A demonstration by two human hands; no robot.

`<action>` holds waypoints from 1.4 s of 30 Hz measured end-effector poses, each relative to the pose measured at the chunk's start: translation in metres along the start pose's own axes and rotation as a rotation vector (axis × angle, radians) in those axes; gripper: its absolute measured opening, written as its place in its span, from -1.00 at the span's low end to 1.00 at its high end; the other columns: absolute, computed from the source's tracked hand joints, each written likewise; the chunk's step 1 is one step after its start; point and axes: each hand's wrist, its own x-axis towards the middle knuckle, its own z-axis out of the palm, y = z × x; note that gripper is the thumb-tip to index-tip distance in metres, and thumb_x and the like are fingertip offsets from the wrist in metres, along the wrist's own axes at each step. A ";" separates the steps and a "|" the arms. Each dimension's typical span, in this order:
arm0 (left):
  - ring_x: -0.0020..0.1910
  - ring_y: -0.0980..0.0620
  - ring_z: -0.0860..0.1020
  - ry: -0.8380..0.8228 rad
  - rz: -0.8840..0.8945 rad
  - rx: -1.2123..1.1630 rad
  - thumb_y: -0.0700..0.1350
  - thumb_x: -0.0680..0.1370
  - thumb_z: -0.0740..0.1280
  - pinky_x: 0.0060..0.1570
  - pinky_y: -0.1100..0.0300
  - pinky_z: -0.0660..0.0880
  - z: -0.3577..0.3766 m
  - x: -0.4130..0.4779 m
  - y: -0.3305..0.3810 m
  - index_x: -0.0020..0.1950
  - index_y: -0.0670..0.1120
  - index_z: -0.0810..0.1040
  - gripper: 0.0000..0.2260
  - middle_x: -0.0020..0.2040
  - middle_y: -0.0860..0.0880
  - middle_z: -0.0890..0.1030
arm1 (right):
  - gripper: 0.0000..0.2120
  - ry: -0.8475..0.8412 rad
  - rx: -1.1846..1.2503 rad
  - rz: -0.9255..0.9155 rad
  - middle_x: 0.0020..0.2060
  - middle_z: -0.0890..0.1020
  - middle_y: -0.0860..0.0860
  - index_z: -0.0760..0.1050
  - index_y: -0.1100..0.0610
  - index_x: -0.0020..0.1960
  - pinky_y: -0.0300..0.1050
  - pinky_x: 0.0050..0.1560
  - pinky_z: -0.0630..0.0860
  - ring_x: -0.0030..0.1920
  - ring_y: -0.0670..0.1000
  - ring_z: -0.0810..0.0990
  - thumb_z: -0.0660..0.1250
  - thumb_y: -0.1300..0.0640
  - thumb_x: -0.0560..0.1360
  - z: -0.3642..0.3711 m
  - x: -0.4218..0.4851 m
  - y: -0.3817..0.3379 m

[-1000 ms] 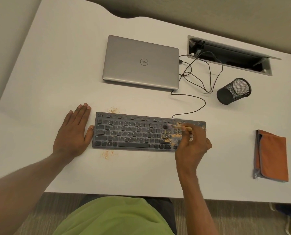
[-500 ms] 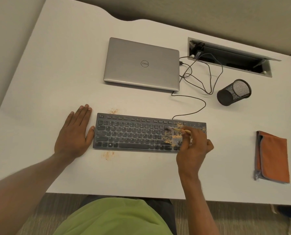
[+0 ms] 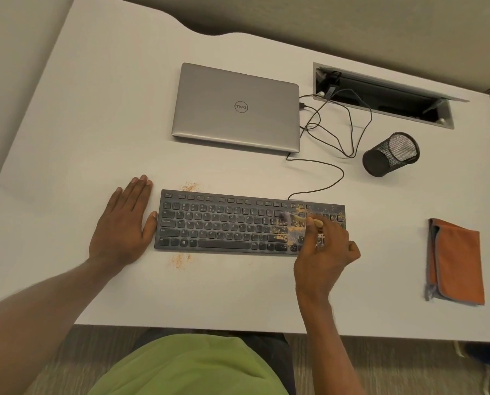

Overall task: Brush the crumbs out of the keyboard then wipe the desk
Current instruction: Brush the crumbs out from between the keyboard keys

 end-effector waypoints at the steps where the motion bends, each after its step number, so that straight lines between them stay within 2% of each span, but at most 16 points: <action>1: 0.74 0.03 0.02 0.000 0.001 0.001 0.09 0.73 0.01 0.71 -0.03 -0.02 0.000 0.000 0.000 0.75 -0.13 0.07 -0.38 0.75 -0.06 0.11 | -0.91 0.002 0.026 0.008 -0.04 0.56 -0.33 0.64 0.04 0.13 0.11 0.14 0.31 0.13 -0.39 0.39 0.39 0.12 0.65 0.001 -0.001 -0.003; 5: 0.74 0.02 0.03 0.000 0.001 0.003 0.09 0.73 0.01 0.71 -0.04 0.00 0.000 0.000 0.000 0.75 -0.13 0.07 -0.38 0.75 -0.06 0.11 | -0.89 -0.005 0.038 0.010 -0.08 0.51 -0.40 0.67 0.06 0.12 0.39 0.06 0.44 0.15 -0.46 0.34 0.45 0.15 0.60 0.003 -0.010 -0.006; 8: 0.73 0.00 0.06 0.014 0.003 0.005 0.08 0.73 0.02 0.70 -0.06 0.02 0.000 0.000 0.001 0.75 -0.15 0.09 -0.39 0.74 -0.06 0.12 | -0.90 -0.030 0.034 0.027 -0.10 0.48 -0.42 0.68 0.07 0.08 0.49 0.03 0.45 0.15 -0.52 0.28 0.47 0.19 0.57 0.001 -0.017 -0.003; 10: 0.73 0.01 0.06 0.015 0.004 0.002 0.08 0.73 0.02 0.70 -0.05 0.01 0.000 -0.001 0.001 0.75 -0.14 0.09 -0.39 0.74 -0.06 0.12 | -0.90 -0.042 0.043 0.041 -0.09 0.49 -0.41 0.67 0.08 0.07 0.49 0.05 0.45 0.16 -0.53 0.28 0.47 0.19 0.57 -0.002 -0.018 -0.001; 15: 0.73 0.02 0.05 0.013 0.003 0.003 0.08 0.73 0.02 0.71 -0.03 -0.01 0.000 -0.001 0.001 0.75 -0.14 0.08 -0.39 0.74 -0.06 0.12 | -0.92 -0.020 0.066 0.014 -0.15 0.60 -0.20 0.66 0.08 0.09 0.38 0.11 0.40 0.11 -0.41 0.39 0.44 0.14 0.61 -0.004 -0.009 -0.007; 22: 0.73 0.00 0.06 0.015 0.003 -0.002 0.08 0.73 0.02 0.71 -0.04 0.00 -0.001 0.000 0.001 0.75 -0.14 0.09 -0.39 0.74 -0.07 0.13 | -0.86 -0.040 0.020 -0.024 -0.10 0.47 -0.42 0.67 0.06 0.05 0.49 0.03 0.45 0.17 -0.51 0.29 0.49 0.26 0.55 -0.003 -0.018 -0.006; 25: 0.73 -0.01 0.06 0.010 0.008 0.001 0.09 0.73 0.01 0.70 -0.05 0.02 0.000 -0.001 0.002 0.75 -0.14 0.09 -0.39 0.74 -0.07 0.12 | -0.87 -0.032 0.050 -0.012 -0.14 0.52 -0.35 0.67 0.07 0.05 0.48 0.05 0.43 0.16 -0.50 0.30 0.49 0.25 0.56 -0.008 -0.019 -0.006; 29: 0.73 0.00 0.06 0.007 0.002 -0.001 0.09 0.73 0.01 0.70 -0.05 0.02 -0.001 -0.002 0.001 0.75 -0.14 0.09 -0.39 0.74 -0.06 0.12 | -0.88 -0.023 0.095 -0.041 -0.15 0.64 -0.15 0.68 0.06 0.12 0.40 0.09 0.40 0.09 -0.37 0.40 0.45 0.12 0.60 -0.003 -0.013 -0.007; 32: 0.73 -0.01 0.06 0.004 0.003 0.000 0.09 0.73 0.00 0.70 -0.05 0.02 -0.001 -0.001 0.001 0.75 -0.14 0.08 -0.39 0.74 -0.06 0.12 | -0.88 -0.052 0.090 -0.041 -0.17 0.62 -0.17 0.69 0.02 0.12 0.34 0.15 0.36 0.02 -0.31 0.45 0.45 0.10 0.59 0.002 -0.015 -0.008; 34: 0.73 -0.01 0.06 0.006 0.002 0.000 0.09 0.73 0.00 0.71 -0.04 0.01 -0.001 0.000 0.002 0.75 -0.14 0.08 -0.39 0.74 -0.06 0.12 | -0.89 -0.075 0.079 -0.036 -0.14 0.61 -0.20 0.69 0.03 0.09 0.30 0.17 0.38 0.08 -0.36 0.43 0.47 0.14 0.57 0.002 -0.019 -0.005; 38: 0.73 -0.02 0.07 0.004 0.003 -0.002 0.09 0.73 0.01 0.70 -0.05 0.01 -0.001 0.000 0.001 0.75 -0.15 0.09 -0.38 0.74 -0.07 0.13 | -0.92 -0.116 0.039 0.000 -0.13 0.66 -0.14 0.68 -0.01 0.04 0.41 0.20 0.34 0.09 -0.34 0.44 0.47 0.15 0.58 -0.007 -0.026 -0.001; 42: 0.73 -0.02 0.07 0.002 0.000 0.000 0.09 0.73 0.01 0.70 -0.05 0.01 -0.002 0.000 0.001 0.75 -0.15 0.09 -0.38 0.74 -0.07 0.13 | -0.91 -0.062 0.089 -0.025 -0.12 0.58 -0.29 0.68 0.05 0.07 0.43 0.14 0.40 0.14 -0.42 0.38 0.47 0.17 0.57 -0.010 -0.021 -0.010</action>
